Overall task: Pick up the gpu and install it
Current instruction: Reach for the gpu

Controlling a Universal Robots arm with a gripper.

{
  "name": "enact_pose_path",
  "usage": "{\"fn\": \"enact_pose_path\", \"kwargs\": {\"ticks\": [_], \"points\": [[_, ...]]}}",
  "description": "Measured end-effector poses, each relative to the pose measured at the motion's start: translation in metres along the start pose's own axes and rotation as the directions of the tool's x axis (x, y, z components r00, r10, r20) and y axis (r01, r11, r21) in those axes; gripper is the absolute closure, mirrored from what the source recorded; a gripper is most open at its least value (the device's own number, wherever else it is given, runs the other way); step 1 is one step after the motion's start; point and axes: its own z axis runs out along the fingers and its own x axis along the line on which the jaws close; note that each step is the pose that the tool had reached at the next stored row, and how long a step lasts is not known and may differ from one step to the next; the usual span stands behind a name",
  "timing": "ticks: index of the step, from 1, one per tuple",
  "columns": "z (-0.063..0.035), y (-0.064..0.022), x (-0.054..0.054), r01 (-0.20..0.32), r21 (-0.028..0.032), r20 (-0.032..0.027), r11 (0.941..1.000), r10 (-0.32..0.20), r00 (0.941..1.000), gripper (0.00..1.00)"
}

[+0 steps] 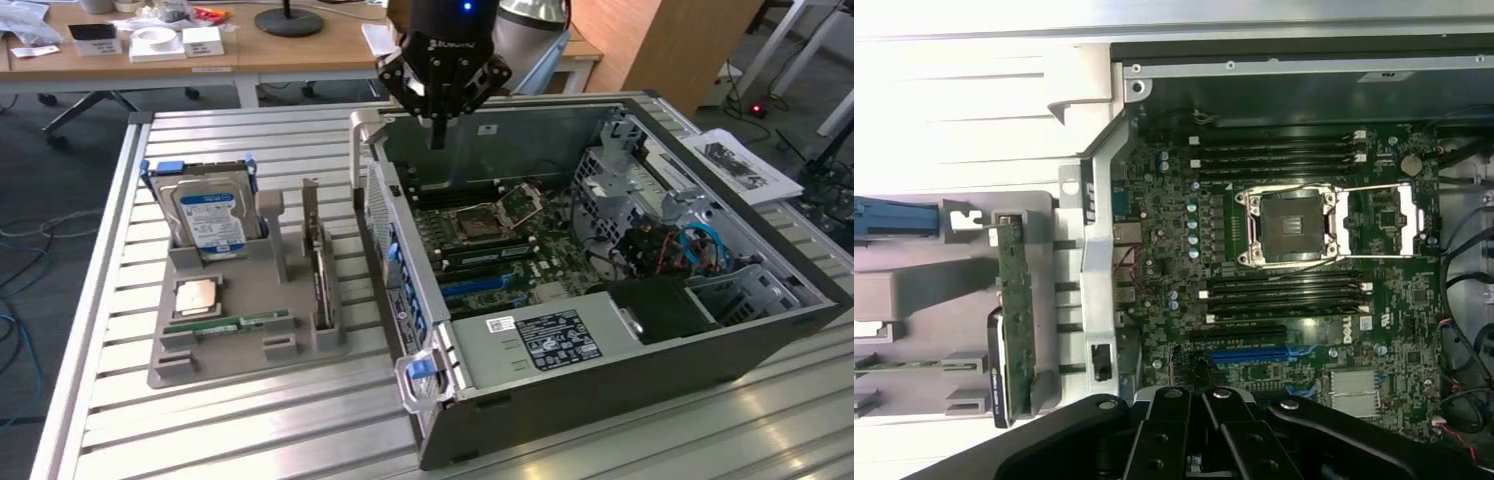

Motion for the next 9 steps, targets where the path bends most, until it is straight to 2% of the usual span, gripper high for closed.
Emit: {"fn": "enact_pose_path", "kwargs": {"ticks": [9], "points": [[0.0005,-0.0012,0.016,0.000,0.0000,0.0000,1.0000,0.000,1.0000,0.89]]}}
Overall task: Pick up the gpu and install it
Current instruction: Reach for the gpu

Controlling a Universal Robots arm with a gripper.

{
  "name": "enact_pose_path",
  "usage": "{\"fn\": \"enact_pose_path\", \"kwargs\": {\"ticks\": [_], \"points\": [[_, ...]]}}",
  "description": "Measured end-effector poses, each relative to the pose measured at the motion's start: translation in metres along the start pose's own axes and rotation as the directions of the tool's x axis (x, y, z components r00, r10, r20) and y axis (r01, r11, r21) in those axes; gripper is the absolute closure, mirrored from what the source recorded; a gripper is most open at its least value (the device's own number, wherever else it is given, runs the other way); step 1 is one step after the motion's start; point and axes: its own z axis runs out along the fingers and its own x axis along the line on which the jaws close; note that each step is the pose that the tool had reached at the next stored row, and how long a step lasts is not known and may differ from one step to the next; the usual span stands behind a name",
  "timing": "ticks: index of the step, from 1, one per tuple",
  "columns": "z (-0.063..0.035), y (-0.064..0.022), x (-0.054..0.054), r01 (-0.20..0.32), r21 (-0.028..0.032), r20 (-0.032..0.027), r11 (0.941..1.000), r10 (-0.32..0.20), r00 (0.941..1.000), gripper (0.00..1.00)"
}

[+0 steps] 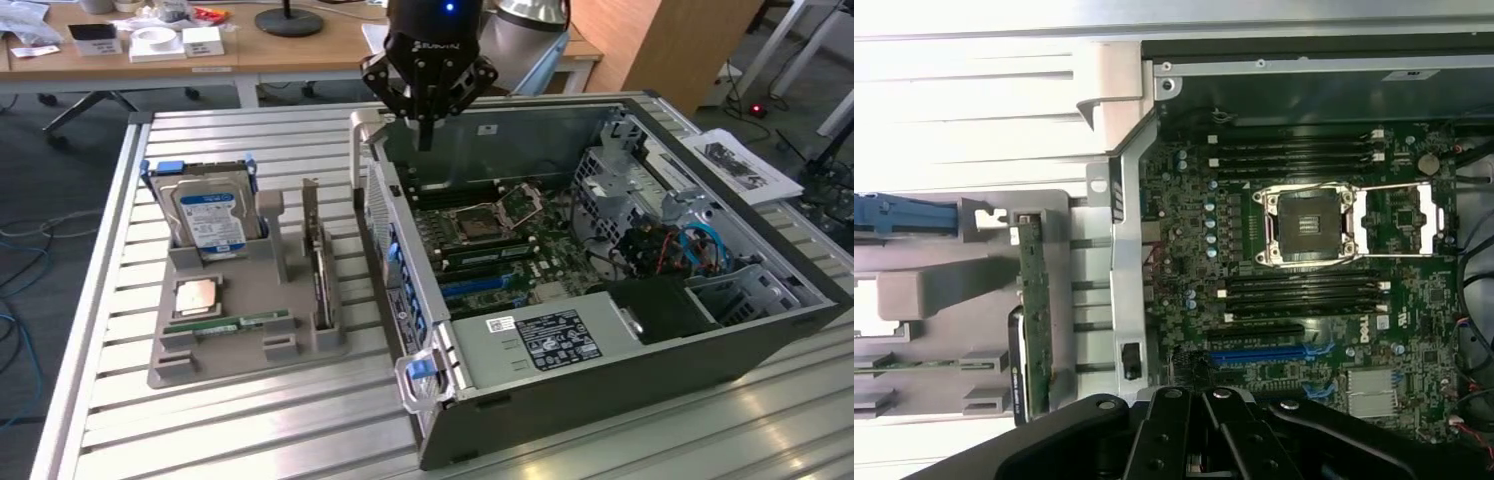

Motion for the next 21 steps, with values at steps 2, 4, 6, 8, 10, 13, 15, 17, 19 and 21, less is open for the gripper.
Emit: {"fn": "enact_pose_path", "kwargs": {"ticks": [2,4,6,8,10,13,15,17,19,21], "points": [[0.0001,-0.0003,0.003,0.000,0.0000,0.0000,1.0000,0.000,1.0000,0.89],[0.0002,-0.0006,0.007,0.000,0.0000,0.0000,1.0000,0.000,1.0000,0.89],[0.0003,-0.0008,0.011,0.000,0.0000,0.0000,1.0000,0.000,1.0000,0.89],[0.0004,-0.0011,0.014,0.000,0.0000,0.0000,1.0000,0.000,1.0000,0.89],[0.0006,-0.0014,0.017,0.000,0.0000,0.0001,1.0000,0.000,1.0000,0.89],[0.0007,-0.0018,0.023,0.000,0.0000,0.0000,1.0000,0.000,1.0000,0.89],[0.0007,-0.0021,0.027,0.000,0.0000,0.0000,1.0000,0.000,1.0000,0.89],[0.0008,-0.0024,0.032,0.000,0.0001,0.0000,1.0000,0.000,1.0000,0.89],[0.0010,-0.0029,0.037,0.000,0.0001,0.0001,1.0000,0.000,1.0000,0.89],[0.0011,-0.0034,0.044,0.000,0.0000,0.0000,1.0000,0.000,1.0000,0.89]]}}
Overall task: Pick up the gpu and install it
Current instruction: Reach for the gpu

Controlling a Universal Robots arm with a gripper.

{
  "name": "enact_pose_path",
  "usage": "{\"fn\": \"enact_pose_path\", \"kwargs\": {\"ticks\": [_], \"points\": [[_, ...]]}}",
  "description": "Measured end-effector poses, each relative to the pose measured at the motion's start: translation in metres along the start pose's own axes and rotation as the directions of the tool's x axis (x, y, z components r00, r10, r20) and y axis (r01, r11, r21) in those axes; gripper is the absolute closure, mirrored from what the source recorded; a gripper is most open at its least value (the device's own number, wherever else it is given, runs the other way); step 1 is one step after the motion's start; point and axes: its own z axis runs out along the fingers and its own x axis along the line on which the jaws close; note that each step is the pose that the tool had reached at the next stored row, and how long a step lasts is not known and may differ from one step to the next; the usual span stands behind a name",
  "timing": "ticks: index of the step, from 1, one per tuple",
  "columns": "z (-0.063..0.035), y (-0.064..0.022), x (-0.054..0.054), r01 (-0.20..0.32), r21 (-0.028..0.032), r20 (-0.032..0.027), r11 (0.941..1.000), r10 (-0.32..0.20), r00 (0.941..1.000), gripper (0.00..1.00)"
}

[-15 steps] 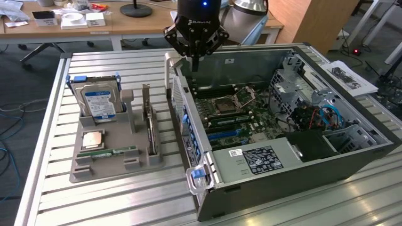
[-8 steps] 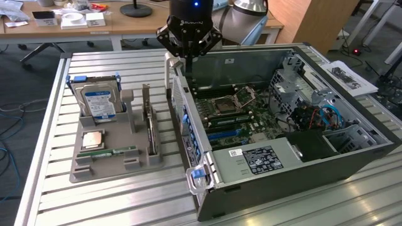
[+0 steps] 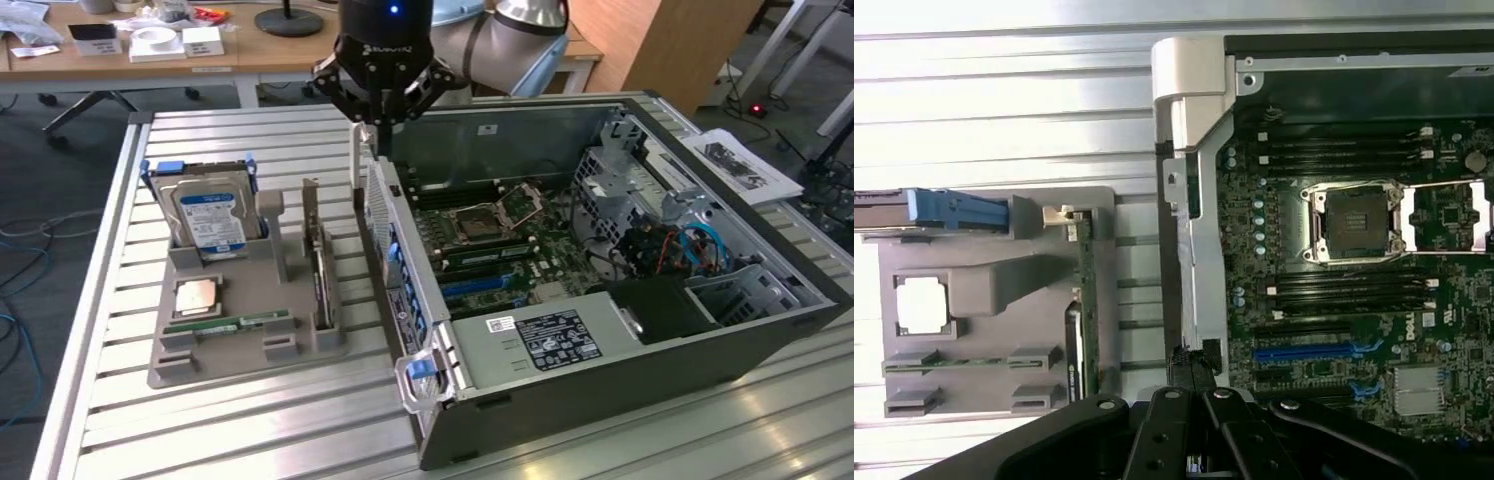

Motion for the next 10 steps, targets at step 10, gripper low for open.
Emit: {"fn": "enact_pose_path", "kwargs": {"ticks": [10], "points": [[0.0004,-0.0020,0.026,0.000,0.0000,0.0000,1.0000,0.000,1.0000,0.89]]}}
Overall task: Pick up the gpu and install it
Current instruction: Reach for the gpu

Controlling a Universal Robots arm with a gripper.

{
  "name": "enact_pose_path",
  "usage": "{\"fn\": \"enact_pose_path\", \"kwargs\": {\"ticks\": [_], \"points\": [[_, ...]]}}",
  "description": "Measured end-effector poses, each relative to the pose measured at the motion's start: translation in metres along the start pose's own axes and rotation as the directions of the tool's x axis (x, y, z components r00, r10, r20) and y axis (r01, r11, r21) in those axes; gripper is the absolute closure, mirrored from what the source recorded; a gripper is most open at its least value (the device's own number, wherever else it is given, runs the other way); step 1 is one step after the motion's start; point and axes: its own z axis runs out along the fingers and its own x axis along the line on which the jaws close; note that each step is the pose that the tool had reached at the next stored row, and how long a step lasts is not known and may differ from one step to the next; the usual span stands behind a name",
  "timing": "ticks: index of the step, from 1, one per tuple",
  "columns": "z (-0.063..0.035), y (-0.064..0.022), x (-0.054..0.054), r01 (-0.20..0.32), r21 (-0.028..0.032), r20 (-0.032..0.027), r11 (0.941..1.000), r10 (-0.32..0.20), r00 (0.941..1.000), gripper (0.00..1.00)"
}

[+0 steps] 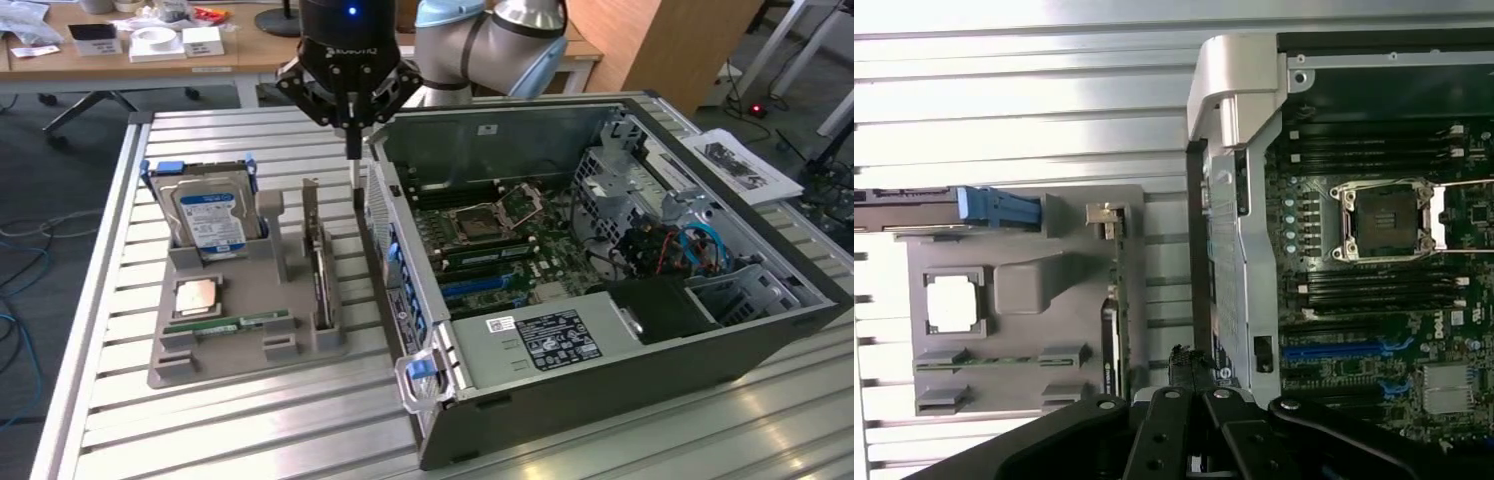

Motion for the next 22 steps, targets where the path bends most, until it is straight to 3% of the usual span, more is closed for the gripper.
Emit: {"fn": "enact_pose_path", "kwargs": {"ticks": [15,22], "points": [[0.0004,-0.0025,0.033,0.000,0.0000,0.0000,1.0000,0.000,1.0000,0.89],[0.0006,-0.0032,0.043,-0.001,0.0000,0.0001,1.0000,0.001,1.0000,0.89]]}}
